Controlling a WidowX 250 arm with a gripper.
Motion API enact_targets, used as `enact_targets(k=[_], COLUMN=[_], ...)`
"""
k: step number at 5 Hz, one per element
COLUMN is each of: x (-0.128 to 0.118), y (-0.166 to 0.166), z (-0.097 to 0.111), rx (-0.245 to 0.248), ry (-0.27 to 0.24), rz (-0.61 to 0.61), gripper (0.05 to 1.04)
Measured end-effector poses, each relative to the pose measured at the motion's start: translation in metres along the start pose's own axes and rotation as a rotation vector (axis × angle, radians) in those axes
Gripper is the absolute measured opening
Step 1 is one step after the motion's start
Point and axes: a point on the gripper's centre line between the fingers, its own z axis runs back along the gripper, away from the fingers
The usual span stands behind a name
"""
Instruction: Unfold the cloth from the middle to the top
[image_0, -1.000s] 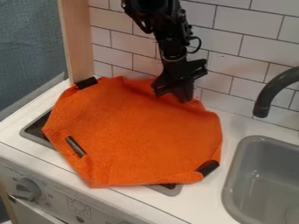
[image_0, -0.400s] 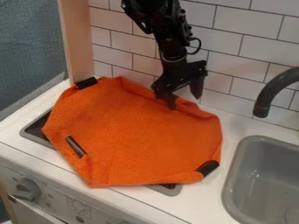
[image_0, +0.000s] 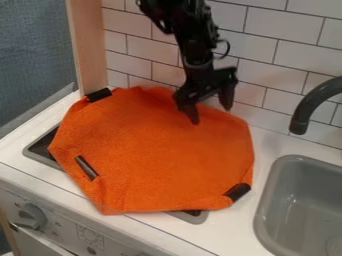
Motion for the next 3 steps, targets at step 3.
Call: enact_targets(k=[3], x=[-0.004], y=[0.012], z=[0.027], rx=[0.1], ry=[0.025], rz=[-0.045], gripper=[0.998])
